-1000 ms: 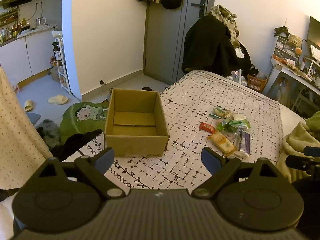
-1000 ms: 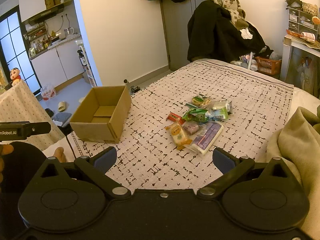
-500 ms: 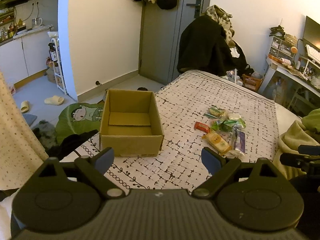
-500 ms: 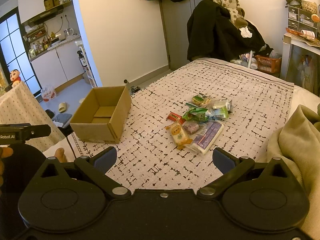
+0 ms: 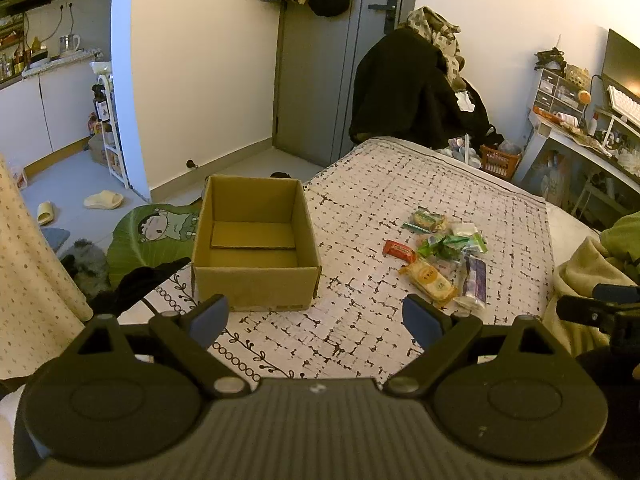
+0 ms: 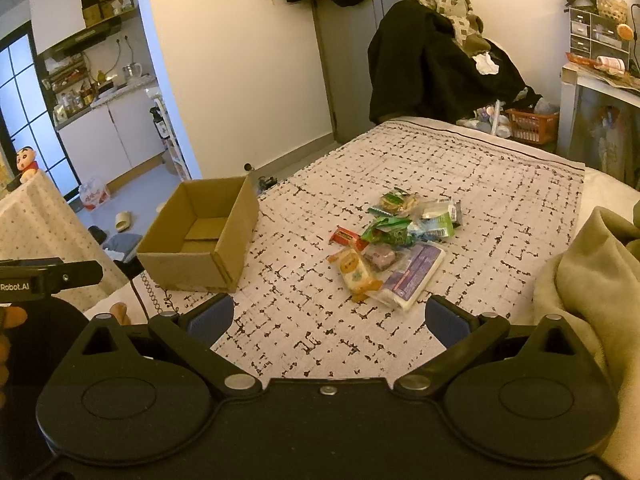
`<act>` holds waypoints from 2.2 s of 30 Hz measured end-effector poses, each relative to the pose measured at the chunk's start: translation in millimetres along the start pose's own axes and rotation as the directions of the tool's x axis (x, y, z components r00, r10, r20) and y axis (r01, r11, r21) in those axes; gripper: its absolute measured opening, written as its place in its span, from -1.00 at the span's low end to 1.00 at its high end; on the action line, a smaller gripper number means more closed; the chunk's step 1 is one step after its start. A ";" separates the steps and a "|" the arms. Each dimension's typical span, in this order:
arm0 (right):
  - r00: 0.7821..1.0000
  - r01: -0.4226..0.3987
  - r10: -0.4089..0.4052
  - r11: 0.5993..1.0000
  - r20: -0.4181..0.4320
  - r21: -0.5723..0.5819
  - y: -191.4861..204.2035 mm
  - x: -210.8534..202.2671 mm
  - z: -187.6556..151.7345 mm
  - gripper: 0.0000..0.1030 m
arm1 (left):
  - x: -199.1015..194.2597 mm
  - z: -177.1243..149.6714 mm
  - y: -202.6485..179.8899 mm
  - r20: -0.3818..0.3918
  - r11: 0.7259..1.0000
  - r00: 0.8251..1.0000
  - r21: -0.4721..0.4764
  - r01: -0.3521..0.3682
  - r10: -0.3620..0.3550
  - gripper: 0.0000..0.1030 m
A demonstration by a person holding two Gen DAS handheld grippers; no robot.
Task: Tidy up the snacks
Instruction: 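Move both tools down toward the snack pile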
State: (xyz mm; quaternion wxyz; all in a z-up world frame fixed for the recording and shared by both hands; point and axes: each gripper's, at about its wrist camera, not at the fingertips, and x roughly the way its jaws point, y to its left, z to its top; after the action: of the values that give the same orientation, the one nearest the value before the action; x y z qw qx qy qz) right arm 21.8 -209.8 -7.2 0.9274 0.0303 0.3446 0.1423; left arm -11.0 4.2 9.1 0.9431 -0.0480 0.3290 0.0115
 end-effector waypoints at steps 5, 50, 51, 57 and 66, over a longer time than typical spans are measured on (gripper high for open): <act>1.000 -0.004 0.004 1.000 -0.005 -0.001 0.2 0.4 0.2 1.00 | 0.7 0.3 0.1 0.000 1.000 1.000 0.003 -0.001 0.001 0.80; 0.999 -0.039 0.038 0.923 0.009 0.384 -59.7 27.2 29.4 1.00 | 46.8 8.3 -26.3 -0.015 0.991 0.995 -0.087 0.099 -0.100 0.79; 1.000 -0.031 0.027 0.918 0.016 0.395 -63.7 30.0 31.8 1.00 | 50.4 9.9 -27.8 -0.018 0.990 0.994 -0.092 0.106 -0.108 0.78; 1.000 -0.017 0.023 0.882 -0.007 0.470 -78.3 53.1 39.7 1.00 | 73.7 21.7 -43.2 -0.015 0.984 0.988 -0.091 0.152 -0.154 0.74; 0.996 0.081 -0.054 0.890 -0.072 0.448 -79.8 90.7 52.6 1.00 | 113.8 44.8 -69.9 -0.016 0.981 0.983 -0.058 0.183 -0.185 0.71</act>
State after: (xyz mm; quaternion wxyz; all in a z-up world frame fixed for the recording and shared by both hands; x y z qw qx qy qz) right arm 140.7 -258.3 -36.7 0.8892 0.2282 0.3957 0.0272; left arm 109.6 -62.1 -21.0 0.9348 -0.1048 0.3326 -0.0670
